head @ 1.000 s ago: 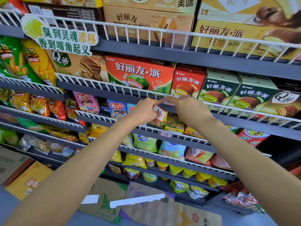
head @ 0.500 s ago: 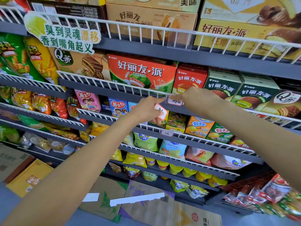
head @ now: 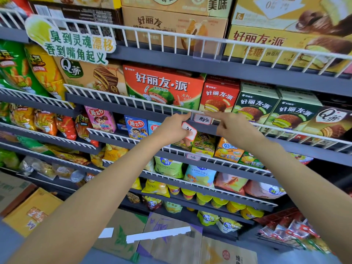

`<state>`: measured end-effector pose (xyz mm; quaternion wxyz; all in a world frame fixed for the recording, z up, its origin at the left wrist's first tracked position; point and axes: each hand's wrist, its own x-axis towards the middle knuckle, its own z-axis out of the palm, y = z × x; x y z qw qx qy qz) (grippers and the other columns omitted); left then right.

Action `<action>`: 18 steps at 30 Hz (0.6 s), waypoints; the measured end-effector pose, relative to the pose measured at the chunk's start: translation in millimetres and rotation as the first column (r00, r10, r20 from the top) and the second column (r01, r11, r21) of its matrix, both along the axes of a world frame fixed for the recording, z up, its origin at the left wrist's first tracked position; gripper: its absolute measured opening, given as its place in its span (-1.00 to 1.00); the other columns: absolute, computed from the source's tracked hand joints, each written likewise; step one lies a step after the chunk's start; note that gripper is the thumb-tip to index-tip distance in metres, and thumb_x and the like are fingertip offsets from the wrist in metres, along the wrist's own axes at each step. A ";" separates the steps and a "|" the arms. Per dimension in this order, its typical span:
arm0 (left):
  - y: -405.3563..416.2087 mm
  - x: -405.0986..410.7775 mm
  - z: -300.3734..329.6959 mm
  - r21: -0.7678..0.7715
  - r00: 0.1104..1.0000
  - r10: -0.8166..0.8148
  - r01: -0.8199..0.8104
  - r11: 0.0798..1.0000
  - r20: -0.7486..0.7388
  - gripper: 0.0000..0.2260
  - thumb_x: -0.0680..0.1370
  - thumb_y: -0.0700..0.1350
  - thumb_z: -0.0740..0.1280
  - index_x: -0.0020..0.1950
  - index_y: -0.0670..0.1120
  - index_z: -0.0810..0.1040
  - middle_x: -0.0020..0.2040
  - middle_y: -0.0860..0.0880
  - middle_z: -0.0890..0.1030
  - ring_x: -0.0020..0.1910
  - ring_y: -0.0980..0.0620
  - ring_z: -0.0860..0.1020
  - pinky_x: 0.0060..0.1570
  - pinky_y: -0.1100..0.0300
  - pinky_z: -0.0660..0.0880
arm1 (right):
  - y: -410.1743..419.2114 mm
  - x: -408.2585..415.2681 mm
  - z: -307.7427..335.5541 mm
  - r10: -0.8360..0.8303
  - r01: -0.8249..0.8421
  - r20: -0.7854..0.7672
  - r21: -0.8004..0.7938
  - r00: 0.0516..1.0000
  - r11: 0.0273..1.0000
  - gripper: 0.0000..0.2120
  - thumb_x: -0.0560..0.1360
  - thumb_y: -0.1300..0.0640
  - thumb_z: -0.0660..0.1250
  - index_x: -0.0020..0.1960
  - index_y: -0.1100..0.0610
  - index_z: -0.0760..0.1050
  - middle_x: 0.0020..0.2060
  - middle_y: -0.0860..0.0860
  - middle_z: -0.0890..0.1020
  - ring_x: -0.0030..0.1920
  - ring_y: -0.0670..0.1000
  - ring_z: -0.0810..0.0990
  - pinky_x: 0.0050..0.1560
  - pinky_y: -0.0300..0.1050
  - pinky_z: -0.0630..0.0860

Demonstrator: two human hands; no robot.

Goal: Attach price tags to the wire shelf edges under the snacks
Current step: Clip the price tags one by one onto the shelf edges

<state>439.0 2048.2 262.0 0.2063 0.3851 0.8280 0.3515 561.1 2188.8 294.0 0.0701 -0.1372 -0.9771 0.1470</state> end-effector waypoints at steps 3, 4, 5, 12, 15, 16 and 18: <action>2.2 2.2 1.0 -0.010 1.000 0.014 -0.014 1.000 -0.008 -0.45 0.56 -0.26 0.28 0.51 -0.08 0.18 0.17 -0.17 0.59 -0.27 0.01 0.68 -0.25 0.36 0.54 | -5.7 -0.4 -7.6 -0.007 -0.011 0.067 0.260 0.998 0.966 -0.40 0.54 0.37 0.06 0.51 0.00 0.10 -0.48 0.02 0.28 -0.48 0.05 0.25 -0.55 -0.08 0.28; 2.5 2.5 1.1 -0.014 1.000 0.016 -0.017 1.000 -0.011 -0.45 0.56 -0.26 0.28 0.51 -0.07 0.18 0.22 -0.15 0.56 -0.23 -0.03 0.68 -0.24 0.34 0.55 | -6.4 -1.0 -8.5 -0.027 0.009 0.060 0.283 0.998 0.959 -0.39 0.54 0.37 0.06 0.51 -0.02 0.08 -0.49 0.03 0.28 -0.51 0.03 0.22 -0.58 -0.13 0.21; 2.7 2.3 0.8 -0.015 1.000 0.018 -0.018 1.000 -0.015 -0.45 0.56 -0.26 0.28 0.51 -0.07 0.18 0.28 -0.14 0.52 -0.21 -0.05 0.68 -0.24 0.35 0.55 | -5.9 -1.3 -10.6 -0.040 0.026 0.044 0.276 0.998 0.961 -0.38 0.53 0.37 0.07 0.51 -0.03 0.09 -0.49 0.04 0.28 -0.53 0.01 0.23 -0.59 -0.16 0.18; 4.3 -0.4 -3.8 -0.070 0.999 0.015 -0.018 0.997 -0.045 -0.41 0.54 -0.18 0.33 0.52 -0.03 0.17 0.31 -0.09 0.50 -0.07 -0.06 0.67 0.10 0.11 0.53 | -7.4 10.7 -36.3 -0.283 0.187 -0.147 -0.465 0.948 0.866 -0.55 0.52 0.37 0.14 0.39 0.17 0.35 -0.39 0.04 0.61 -0.59 -0.16 0.42 -0.55 -0.40 0.30; 5.3 -1.7 -4.8 -0.087 0.999 0.026 -0.030 0.996 -0.047 -0.40 0.53 -0.16 0.34 0.52 -0.01 0.17 0.36 -0.16 0.45 0.03 -0.12 0.61 0.18 -0.01 0.48 | -10.0 4.8 -39.6 -0.341 0.202 -0.069 -0.690 0.938 0.695 -0.50 0.51 0.36 0.18 0.44 0.14 0.30 -0.33 0.06 0.66 -0.45 -0.01 0.44 -0.48 -0.23 0.36; 5.1 -1.3 -4.0 -0.084 0.999 0.027 -0.031 0.996 -0.039 -0.40 0.53 -0.16 0.35 0.52 -0.01 0.17 0.36 -0.17 0.45 0.01 -0.12 0.62 0.16 0.01 0.49 | -10.9 1.9 -39.0 -0.347 0.194 -0.063 -0.731 0.936 0.655 -0.48 0.50 0.36 0.18 0.44 0.12 0.29 -0.31 0.08 0.67 -0.44 0.02 0.39 -0.49 -0.21 0.35; 4.4 -1.5 -2.0 -0.091 0.998 0.024 -0.030 0.995 -0.063 -0.41 0.53 -0.16 0.35 0.52 -0.02 0.18 0.32 -0.18 0.47 0.02 -0.15 0.60 0.07 0.16 0.49 | -12.8 -2.8 -37.4 -0.363 0.186 -0.065 -0.768 0.929 0.612 -0.48 0.50 0.37 0.19 0.43 0.12 0.30 -0.27 0.10 0.68 -0.46 0.01 0.33 -0.50 -0.22 0.34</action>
